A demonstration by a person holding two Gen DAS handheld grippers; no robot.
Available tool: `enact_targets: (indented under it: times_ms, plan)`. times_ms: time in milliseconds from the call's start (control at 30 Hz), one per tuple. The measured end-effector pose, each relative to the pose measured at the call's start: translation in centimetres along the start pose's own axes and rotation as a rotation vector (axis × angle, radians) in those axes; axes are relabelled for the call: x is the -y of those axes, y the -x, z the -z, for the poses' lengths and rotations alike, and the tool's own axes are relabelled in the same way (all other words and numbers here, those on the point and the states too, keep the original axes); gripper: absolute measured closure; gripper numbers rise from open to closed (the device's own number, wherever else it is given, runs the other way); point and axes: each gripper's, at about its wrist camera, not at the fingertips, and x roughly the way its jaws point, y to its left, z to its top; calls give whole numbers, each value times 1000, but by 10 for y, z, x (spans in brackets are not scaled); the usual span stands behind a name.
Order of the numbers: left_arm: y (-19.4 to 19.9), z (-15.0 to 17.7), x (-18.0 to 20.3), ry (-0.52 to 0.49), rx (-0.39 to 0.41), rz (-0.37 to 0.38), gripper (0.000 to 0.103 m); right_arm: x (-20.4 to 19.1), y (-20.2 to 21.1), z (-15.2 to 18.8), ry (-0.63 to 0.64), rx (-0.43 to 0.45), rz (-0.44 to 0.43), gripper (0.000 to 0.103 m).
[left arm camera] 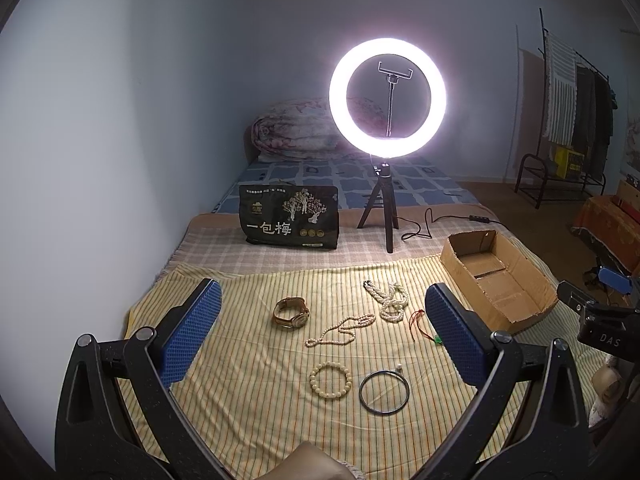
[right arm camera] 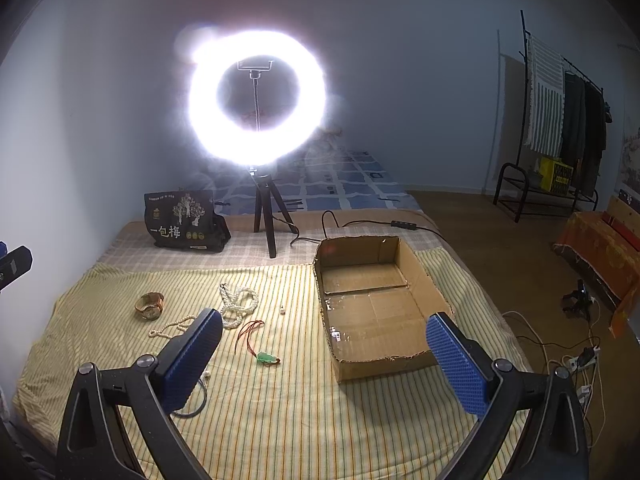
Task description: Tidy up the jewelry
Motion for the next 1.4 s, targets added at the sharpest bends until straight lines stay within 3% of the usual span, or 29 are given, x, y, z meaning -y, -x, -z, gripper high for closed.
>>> enact_targets:
  times_ms: [1400]
  plan:
    - [-1, -2, -9, 5, -2, 3, 0, 1, 0, 0, -14, -14, -9, 0]
